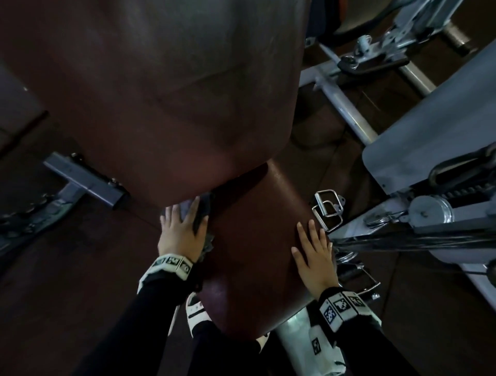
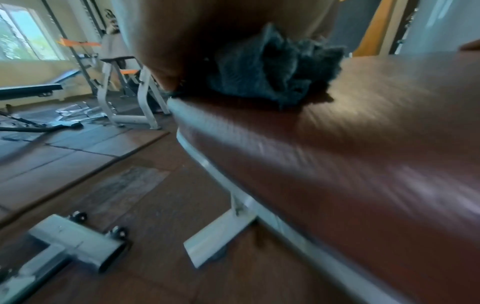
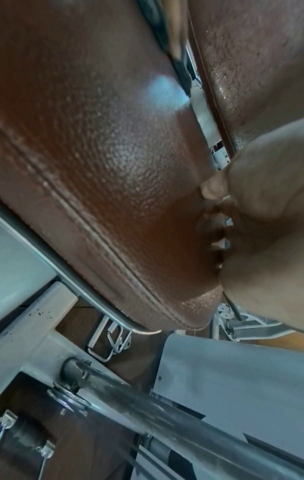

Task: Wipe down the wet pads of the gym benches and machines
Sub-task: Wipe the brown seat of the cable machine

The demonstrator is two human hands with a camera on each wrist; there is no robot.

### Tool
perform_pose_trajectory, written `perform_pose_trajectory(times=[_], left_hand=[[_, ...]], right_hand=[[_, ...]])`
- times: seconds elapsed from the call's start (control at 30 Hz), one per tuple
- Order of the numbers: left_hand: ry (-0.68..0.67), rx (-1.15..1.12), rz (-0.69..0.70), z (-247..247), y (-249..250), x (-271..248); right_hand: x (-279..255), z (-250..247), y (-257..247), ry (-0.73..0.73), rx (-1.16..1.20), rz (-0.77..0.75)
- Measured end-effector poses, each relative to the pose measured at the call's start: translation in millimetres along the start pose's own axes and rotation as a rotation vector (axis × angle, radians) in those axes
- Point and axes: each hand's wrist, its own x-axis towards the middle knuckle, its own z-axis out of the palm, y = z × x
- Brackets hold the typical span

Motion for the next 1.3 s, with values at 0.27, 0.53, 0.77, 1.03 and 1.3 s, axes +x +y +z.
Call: perform_pose_trajectory(times=[0.27,0.53,0.77,1.03,1.3], left_hand=[[-0.027,-0.063,0.202,36,23,-109],[-0.028,0.136,0.339,19,45,-5],[0.063,-0.058,-0.010,11,3,-3],[0.005,-0.068,0.205,43,28,-102],[0.107,-0.196,0.024,21,19,-23]], right_hand=[[0,-4,-2,-0.021,-0.021,0.009],[-1,-4,-6,0.003,-0.016,0.021],[-1,-1,-2,-0.009,-0.014,0.006],[-1,-1,-2,-0.007,-0.007,0.010],[0,-1,0,-0.002,-0.011,0.002]])
